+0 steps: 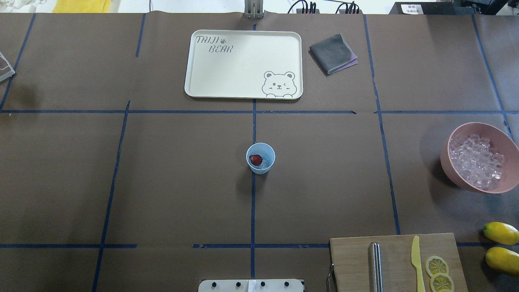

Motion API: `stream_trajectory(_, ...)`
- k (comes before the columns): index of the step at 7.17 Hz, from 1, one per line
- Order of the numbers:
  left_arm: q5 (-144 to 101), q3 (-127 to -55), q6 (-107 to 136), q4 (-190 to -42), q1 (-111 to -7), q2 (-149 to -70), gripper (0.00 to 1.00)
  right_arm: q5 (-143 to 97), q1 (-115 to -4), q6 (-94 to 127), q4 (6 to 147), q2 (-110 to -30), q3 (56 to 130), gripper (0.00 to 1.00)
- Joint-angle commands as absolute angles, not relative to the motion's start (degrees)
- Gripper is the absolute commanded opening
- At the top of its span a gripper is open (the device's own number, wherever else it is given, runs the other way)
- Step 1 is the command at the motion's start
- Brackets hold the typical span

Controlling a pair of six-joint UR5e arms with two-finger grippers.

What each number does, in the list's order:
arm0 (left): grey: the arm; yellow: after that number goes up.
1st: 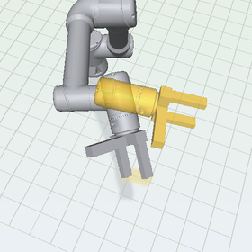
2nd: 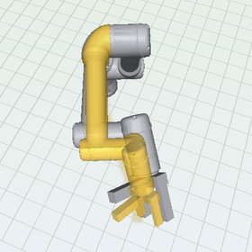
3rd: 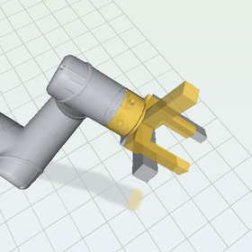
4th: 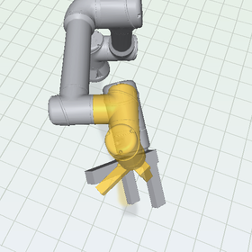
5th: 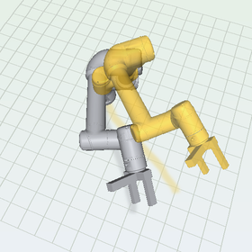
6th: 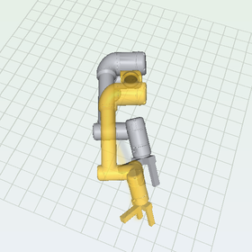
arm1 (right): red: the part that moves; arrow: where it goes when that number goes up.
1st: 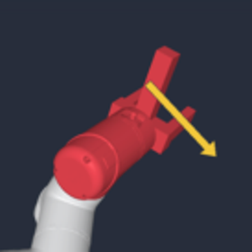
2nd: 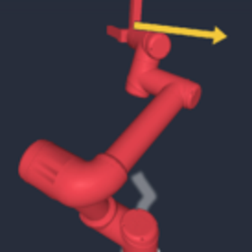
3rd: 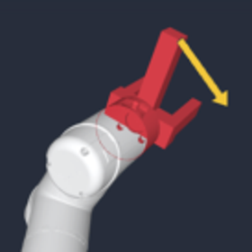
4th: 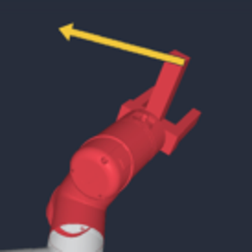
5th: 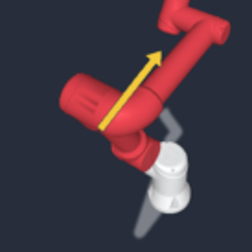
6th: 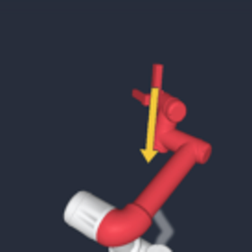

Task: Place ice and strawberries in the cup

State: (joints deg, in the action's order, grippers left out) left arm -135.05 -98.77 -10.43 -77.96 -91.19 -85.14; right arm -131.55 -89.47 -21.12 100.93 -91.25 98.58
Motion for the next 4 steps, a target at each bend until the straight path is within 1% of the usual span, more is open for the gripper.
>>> stream_trajectory(1,-135.26,-98.27,-8.89,-77.35,-91.23,-86.65,1.0,-131.66,-89.47,-22.85,100.9,-92.11,98.53,1.0)
stream_trajectory(2,-135.26,-98.61,0.09,-78.04,-91.14,-87.88,1.0,-131.66,-89.47,-22.85,100.81,-92.11,98.61,0.99)
stream_trajectory(4,-135.18,-98.62,1.32,-81.53,-91.14,-87.02,1.0,-131.57,-89.47,-22.68,100.9,-92.11,98.53,1.0)
